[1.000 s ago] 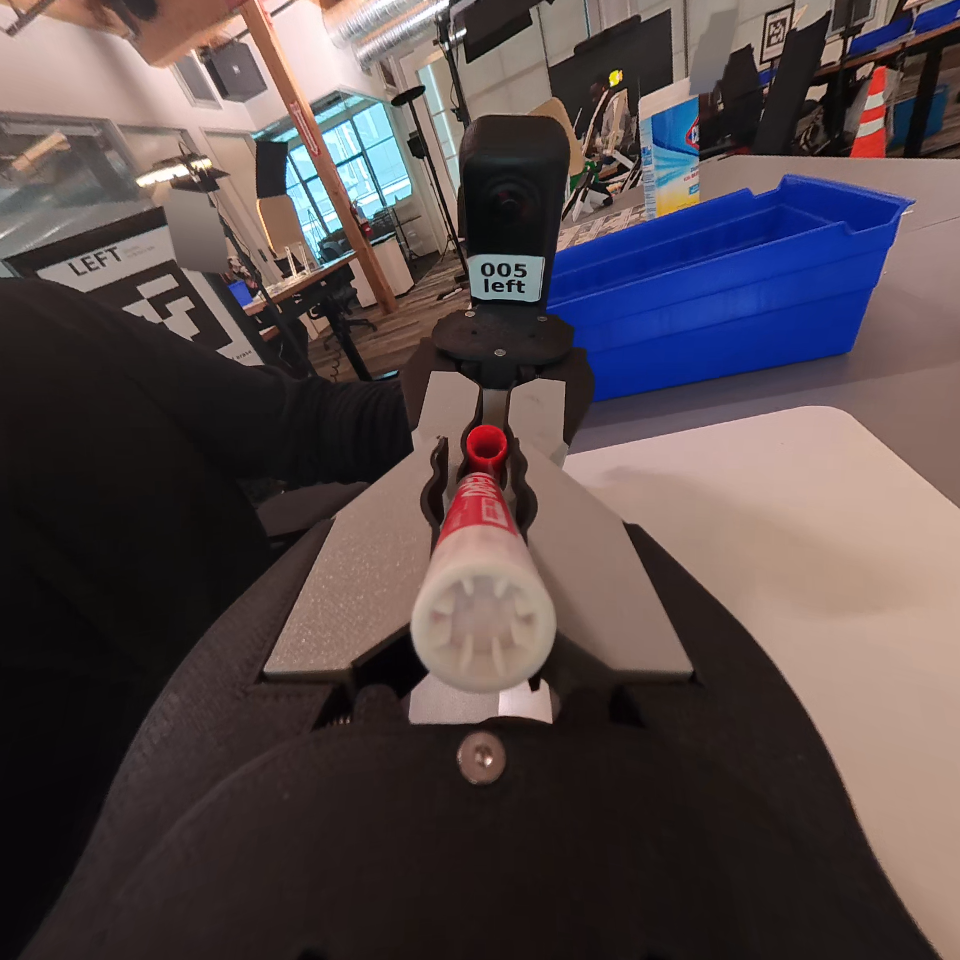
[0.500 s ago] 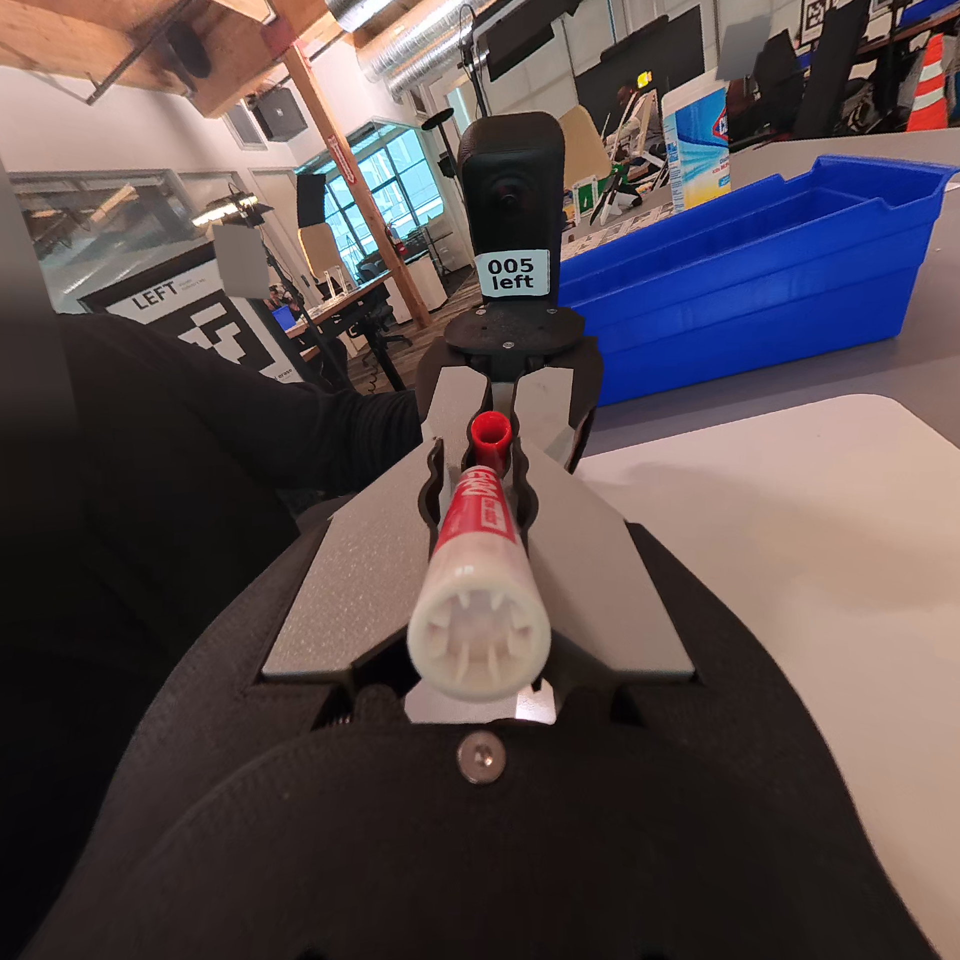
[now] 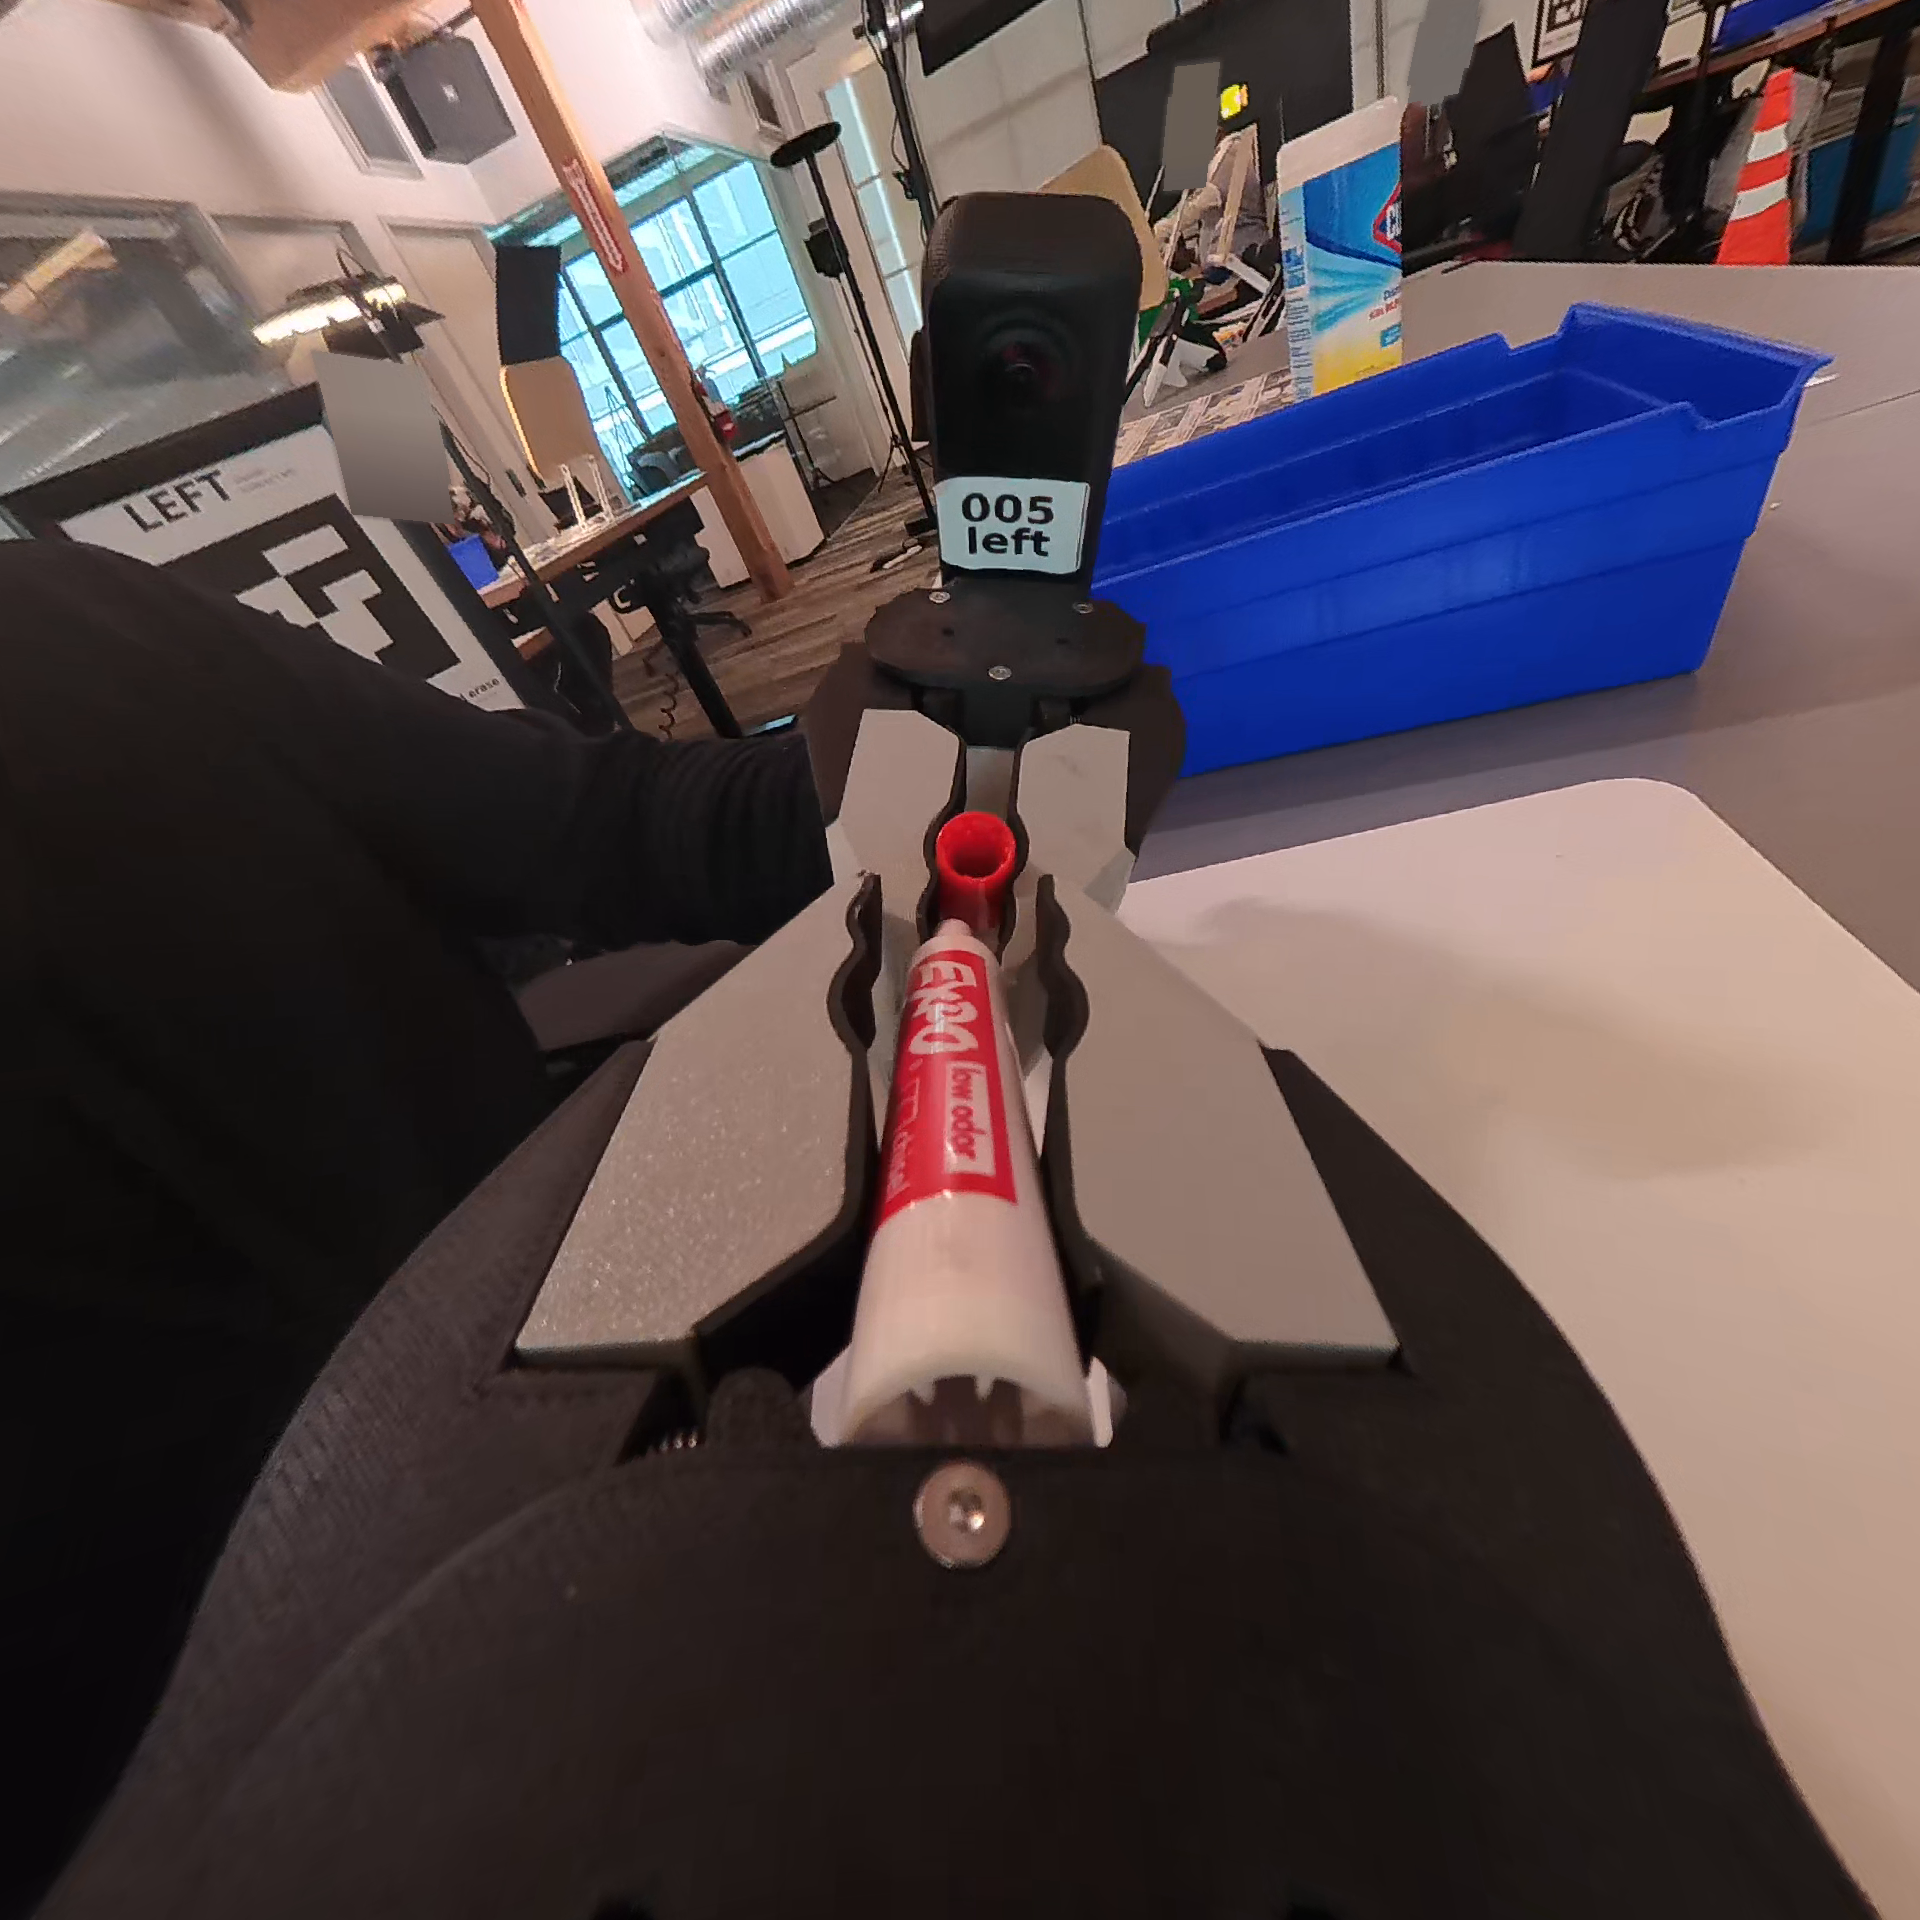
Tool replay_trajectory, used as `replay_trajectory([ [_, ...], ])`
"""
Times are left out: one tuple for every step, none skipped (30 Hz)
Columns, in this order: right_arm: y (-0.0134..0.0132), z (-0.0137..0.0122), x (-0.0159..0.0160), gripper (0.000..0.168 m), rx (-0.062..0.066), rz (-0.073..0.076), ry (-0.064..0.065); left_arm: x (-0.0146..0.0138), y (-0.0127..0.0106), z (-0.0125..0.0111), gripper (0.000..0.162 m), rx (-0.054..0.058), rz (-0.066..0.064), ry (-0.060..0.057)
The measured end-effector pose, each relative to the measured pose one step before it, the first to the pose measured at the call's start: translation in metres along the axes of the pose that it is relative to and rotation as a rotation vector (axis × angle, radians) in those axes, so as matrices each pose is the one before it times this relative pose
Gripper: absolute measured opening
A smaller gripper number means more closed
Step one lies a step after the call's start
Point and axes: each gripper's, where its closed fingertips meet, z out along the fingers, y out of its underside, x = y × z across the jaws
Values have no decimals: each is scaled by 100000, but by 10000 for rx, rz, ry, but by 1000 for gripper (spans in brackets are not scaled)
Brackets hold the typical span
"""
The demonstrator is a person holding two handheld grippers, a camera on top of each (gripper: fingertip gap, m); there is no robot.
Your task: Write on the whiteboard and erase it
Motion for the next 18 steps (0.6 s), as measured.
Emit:
replay_trajectory([
  [-51,-21,-73,28,44,28,-50,32,-62,24,9,48,-1,16],
  [-137,-36,-24,28,111,78,-45,-13,-96,17,9,57,-5,-17],
  [-132,-30,35,28,111,76,-30,-16,-58,5,9,25,-35,-5],
  [-19,5,34,28,43,29,-8,-26,-10,-26,9,6,-26,-2],
  [-8,26,51,28,9,-63,55,-27,-32,-42,9,24,-12,5],
  [-67,30,-6,27,33,-196,109,60,-109,-66,9,66,-53,71],
  [-105,28,-37,27,32,-143,84,62,-153,-59,9,68,-84,84],
  [-238,-12,26,27,125,-15,67,-19,-289,-67,9,161,-38,-2],
  [-331,-88,78,27,206,97,15,36,-252,-107,9,119,4,20],
  [-324,-230,142,27,199,159,-18,119,-62,-175,9,-34,26,84],
  [-369,-389,181,27,199,120,7,-89,7,-276,10,-90,37,-34],
  [-352,-496,279,27,175,54,101,-431,-26,-377,9,-81,73,-246],
  [-192,-473,344,27,50,11,170,-427,-14,-467,9,-103,122,-236],
  [-54,-358,391,28,-56,-46,228,-501,82,-515,9,-177,130,-279],
  [31,-194,397,28,-95,-47,256,-826,89,-534,9,-179,179,-502],
  [193,-64,376,28,-163,77,202,-829,171,-476,9,-203,174,-498],
  [415,32,521,28,-292,99,296,-689,365,-363,9,-292,84,-368],
  [539,100,700,28,-350,-123,499,-921,355,-269,9,-231,30,-500],
])
